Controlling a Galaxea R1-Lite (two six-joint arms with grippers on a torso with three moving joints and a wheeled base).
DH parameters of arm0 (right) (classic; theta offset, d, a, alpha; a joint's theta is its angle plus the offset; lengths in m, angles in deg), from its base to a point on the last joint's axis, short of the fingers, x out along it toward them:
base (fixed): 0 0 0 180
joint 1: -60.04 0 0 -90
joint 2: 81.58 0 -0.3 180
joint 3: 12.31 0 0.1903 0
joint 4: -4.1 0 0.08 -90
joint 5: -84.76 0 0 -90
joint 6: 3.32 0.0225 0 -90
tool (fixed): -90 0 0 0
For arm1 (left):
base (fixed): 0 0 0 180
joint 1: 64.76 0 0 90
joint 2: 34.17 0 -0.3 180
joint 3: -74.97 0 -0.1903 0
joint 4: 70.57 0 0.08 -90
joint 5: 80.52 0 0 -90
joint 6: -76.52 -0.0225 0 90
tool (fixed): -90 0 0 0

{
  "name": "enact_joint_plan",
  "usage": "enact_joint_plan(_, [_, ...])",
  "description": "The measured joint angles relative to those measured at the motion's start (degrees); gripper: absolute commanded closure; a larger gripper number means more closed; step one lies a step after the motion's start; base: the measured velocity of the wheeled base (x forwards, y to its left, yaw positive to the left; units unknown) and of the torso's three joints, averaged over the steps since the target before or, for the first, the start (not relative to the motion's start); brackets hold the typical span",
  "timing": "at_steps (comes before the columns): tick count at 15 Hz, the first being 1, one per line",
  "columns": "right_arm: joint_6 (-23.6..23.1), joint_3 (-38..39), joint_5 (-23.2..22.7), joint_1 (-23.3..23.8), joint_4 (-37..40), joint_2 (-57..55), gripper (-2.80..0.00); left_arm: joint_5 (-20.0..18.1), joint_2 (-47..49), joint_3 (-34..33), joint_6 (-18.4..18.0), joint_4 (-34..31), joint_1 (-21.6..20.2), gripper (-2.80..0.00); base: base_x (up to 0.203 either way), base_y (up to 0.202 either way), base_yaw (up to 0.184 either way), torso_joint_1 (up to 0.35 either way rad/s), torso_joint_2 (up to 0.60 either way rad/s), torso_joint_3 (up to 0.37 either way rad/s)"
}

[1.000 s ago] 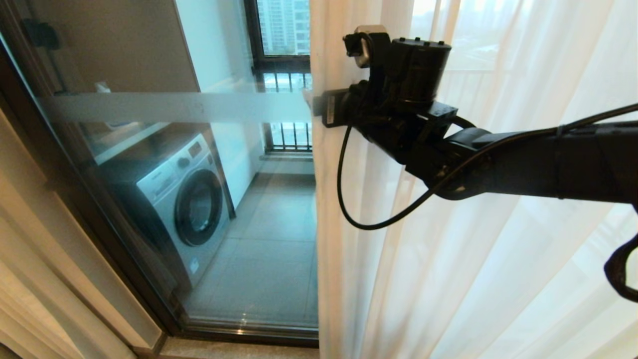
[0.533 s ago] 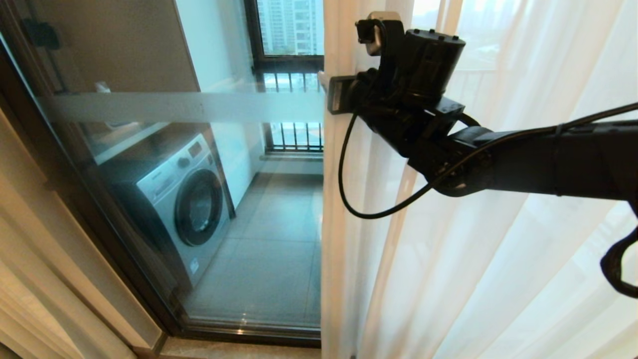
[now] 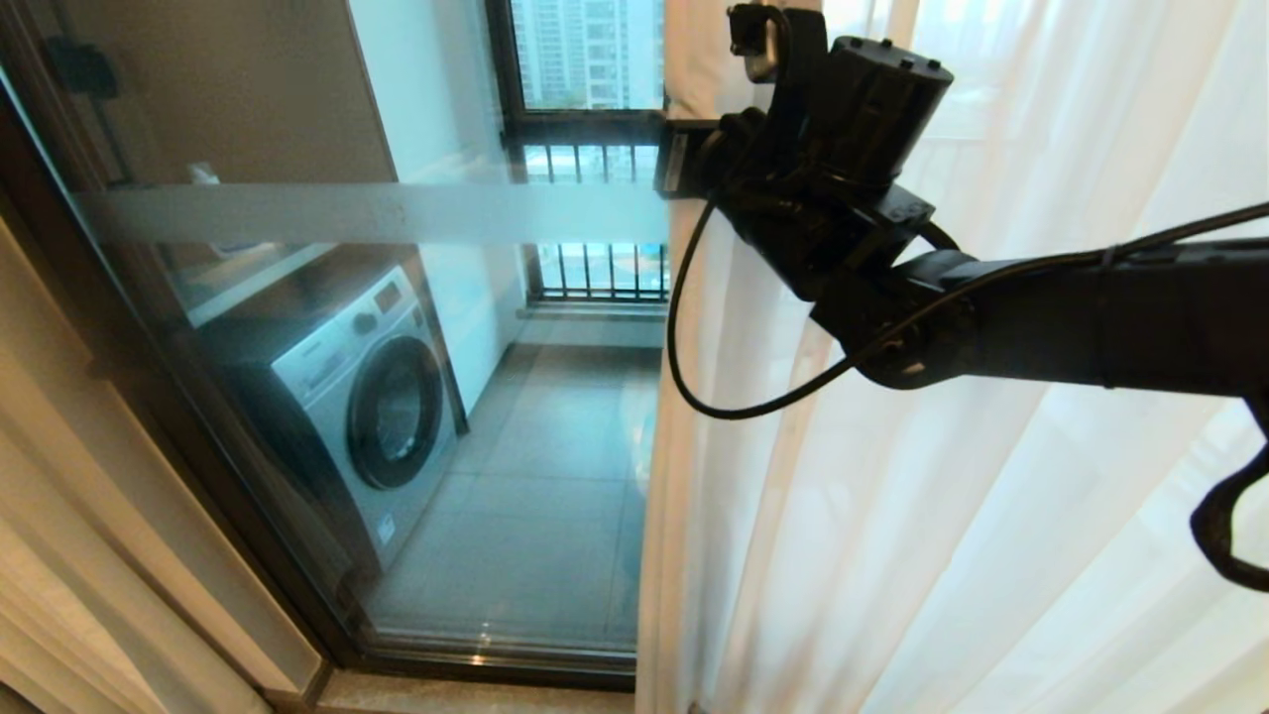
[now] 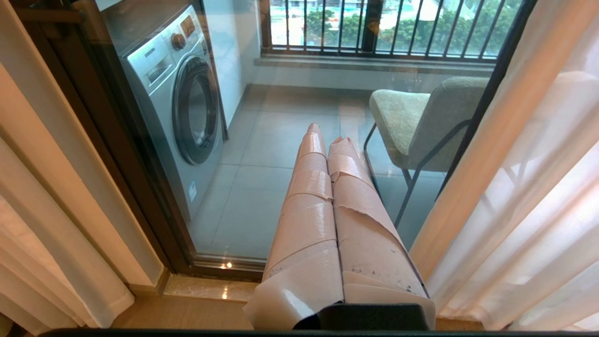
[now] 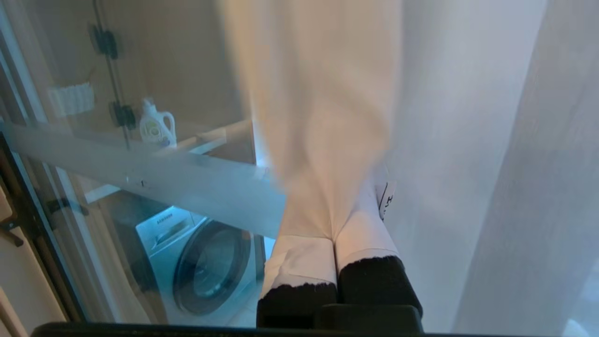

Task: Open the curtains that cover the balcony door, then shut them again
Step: Pull the inner curtains open on both sides

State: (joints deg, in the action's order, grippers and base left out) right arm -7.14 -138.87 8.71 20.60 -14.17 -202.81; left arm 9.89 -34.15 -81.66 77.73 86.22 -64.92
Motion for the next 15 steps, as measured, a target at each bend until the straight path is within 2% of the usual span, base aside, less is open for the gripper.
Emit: enact_joint_plan(15, [-6.49, 2.58, 0.46, 5.11, 4.81, 11.8, 0.0, 0.0, 0.0, 0.0, -0.01, 0.0, 0.0, 0.0, 0.0, 0.0, 0.0, 0.0, 0.0, 0.0])
